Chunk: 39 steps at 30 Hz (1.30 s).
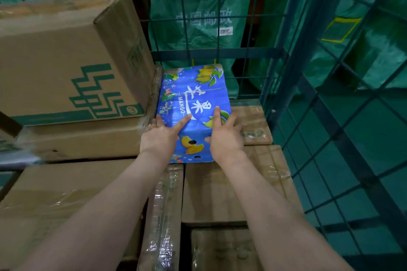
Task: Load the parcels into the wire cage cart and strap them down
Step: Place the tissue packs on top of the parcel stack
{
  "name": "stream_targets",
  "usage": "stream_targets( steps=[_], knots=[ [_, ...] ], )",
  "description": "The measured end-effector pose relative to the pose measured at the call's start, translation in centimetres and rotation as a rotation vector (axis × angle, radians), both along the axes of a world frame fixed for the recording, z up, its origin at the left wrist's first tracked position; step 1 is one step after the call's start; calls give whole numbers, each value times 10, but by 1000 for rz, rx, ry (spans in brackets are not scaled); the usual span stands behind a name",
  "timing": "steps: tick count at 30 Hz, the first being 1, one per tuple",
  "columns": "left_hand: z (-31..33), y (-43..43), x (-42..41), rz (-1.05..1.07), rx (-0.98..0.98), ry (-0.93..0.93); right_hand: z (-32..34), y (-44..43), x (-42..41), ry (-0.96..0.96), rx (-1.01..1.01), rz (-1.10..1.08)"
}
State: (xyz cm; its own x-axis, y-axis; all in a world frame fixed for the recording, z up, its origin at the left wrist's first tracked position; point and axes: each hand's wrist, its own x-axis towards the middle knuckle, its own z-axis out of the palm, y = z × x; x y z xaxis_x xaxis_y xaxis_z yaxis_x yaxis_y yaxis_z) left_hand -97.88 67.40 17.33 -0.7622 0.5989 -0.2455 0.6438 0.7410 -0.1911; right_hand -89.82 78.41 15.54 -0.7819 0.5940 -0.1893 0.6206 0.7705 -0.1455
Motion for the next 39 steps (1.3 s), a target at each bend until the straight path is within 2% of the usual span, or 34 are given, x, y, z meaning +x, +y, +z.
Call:
stream_targets(
  steps=[7, 13, 20, 28, 32, 39],
  knots=[
    [-2, 6, -6, 0, -93, -17, -8, -5, -11, -89, 35, -84],
    [28, -1, -1, -15, -194, -85, 28, -7, -9, -242, -110, -118],
    [75, -33, 27, -89, -50, -121, 54, -40, 37, -205, -182, 29],
    [149, -97, 69, -110, 173, -238, 117, -88, 100, -25, -377, -130],
    [188, -132, 95, -129, 300, -295, 162, -131, 131, 30, -399, -167],
    [203, -192, 160, -249, 372, -432, 197, -221, 210, 156, -444, -173]
  ],
)
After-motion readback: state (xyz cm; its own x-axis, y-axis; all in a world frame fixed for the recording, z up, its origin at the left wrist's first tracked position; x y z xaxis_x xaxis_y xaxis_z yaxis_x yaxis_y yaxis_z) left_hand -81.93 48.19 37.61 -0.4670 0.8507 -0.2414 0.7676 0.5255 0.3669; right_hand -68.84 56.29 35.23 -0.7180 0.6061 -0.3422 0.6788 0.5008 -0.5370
